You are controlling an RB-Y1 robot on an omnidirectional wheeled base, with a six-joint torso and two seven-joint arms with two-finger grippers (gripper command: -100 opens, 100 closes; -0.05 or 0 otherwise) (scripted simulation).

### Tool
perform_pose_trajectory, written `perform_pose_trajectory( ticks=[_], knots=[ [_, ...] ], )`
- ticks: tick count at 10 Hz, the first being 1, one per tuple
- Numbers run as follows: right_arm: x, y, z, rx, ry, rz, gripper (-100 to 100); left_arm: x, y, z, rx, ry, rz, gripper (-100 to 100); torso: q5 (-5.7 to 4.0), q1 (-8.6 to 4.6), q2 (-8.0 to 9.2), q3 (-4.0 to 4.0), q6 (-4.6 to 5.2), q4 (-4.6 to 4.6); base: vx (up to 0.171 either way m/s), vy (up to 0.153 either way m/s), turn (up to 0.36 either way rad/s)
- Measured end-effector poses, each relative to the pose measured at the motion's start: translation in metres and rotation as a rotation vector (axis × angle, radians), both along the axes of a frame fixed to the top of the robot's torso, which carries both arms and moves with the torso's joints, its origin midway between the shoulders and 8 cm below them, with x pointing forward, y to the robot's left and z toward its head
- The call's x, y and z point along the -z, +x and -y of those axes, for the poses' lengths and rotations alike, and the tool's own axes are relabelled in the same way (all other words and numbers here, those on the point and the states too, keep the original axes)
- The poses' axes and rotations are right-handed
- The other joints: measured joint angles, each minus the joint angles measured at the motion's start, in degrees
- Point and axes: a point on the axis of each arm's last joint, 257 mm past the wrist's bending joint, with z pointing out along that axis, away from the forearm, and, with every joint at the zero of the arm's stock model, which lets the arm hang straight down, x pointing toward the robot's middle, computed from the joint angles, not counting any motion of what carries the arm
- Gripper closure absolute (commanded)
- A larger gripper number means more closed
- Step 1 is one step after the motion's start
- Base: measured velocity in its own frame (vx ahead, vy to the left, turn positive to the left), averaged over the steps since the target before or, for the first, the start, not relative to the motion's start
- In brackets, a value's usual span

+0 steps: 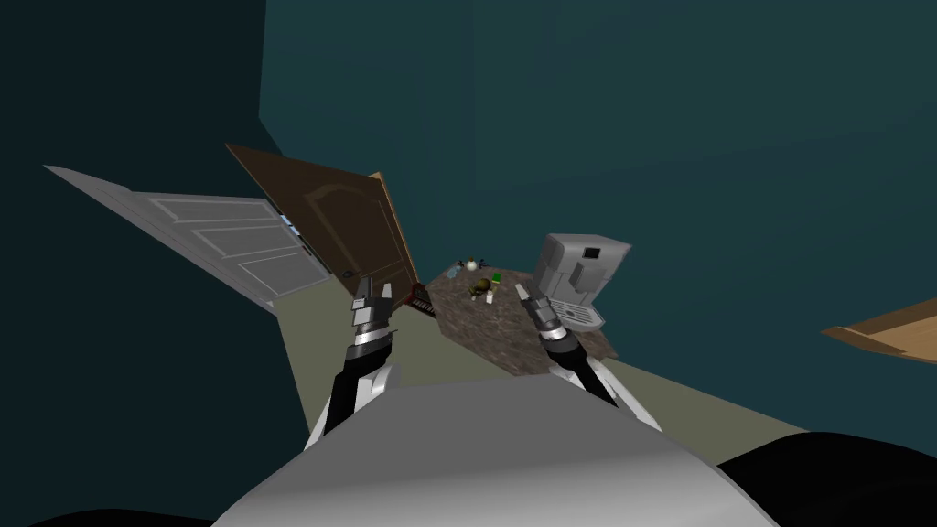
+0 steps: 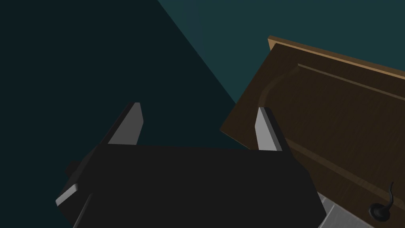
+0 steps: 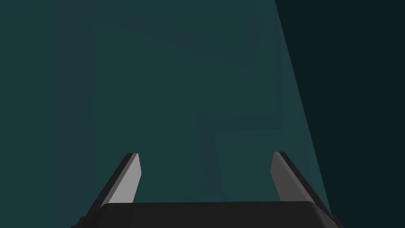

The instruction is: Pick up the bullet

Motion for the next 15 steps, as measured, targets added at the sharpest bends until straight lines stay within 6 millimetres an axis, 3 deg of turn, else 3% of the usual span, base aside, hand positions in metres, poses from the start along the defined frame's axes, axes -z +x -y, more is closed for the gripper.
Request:
perform_pose_trajectory(
  ticks=[7, 15],
  knots=[
    [0.083, -0.006, -0.029, -0.078, -0.312, -0.148, -100, 0.0, 0.0, 0.0, 0.0, 0.0, 0.0, 0, 0.0, 0.01, -0.05, -0.03, 0.0, -0.01, -0.034, -0.03, 0.03],
    [0.178, -0.03, -0.029, -0.185, -0.683, -0.264, -100, 0.0, 0.0, 0.0, 0.0, 0.0, 0.0, 0, 0.01, 0.05, -0.16, -0.09, -0.01, -0.03, -0.017, -0.02, 0.05]
  ],
)
